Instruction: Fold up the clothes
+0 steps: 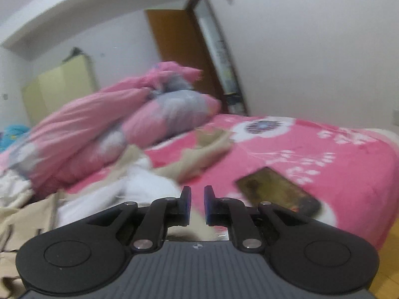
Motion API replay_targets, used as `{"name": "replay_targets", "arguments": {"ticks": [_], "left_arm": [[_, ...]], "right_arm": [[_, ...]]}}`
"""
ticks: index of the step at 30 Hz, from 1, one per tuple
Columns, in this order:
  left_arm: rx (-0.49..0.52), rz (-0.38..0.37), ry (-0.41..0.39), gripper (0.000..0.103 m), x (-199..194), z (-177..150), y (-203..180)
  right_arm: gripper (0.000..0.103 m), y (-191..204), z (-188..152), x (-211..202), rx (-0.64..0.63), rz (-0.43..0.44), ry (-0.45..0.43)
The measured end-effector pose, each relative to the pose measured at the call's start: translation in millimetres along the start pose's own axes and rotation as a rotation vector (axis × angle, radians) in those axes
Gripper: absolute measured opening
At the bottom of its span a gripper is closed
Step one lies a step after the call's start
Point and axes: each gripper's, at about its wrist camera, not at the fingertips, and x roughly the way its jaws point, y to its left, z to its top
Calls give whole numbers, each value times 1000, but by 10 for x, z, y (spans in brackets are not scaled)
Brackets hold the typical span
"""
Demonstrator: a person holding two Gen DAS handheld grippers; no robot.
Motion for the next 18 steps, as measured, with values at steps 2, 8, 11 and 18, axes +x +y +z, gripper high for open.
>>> {"name": "replay_targets", "arguments": {"ticks": [2, 8, 11, 18], "left_arm": [[86, -55, -22, 102, -25, -1, -189], [361, -76, 54, 69, 293, 31, -600], [403, -67, 147, 47, 533, 47, -602], [60, -175, 32, 19, 220, 196, -99]], "right_arm": [[12, 176, -51, 50, -46, 91, 70], [14, 638, -360, 270, -77, 275, 240], [14, 765, -448, 285, -70, 304, 269], [14, 679, -545, 239, -46, 281, 298]]}}
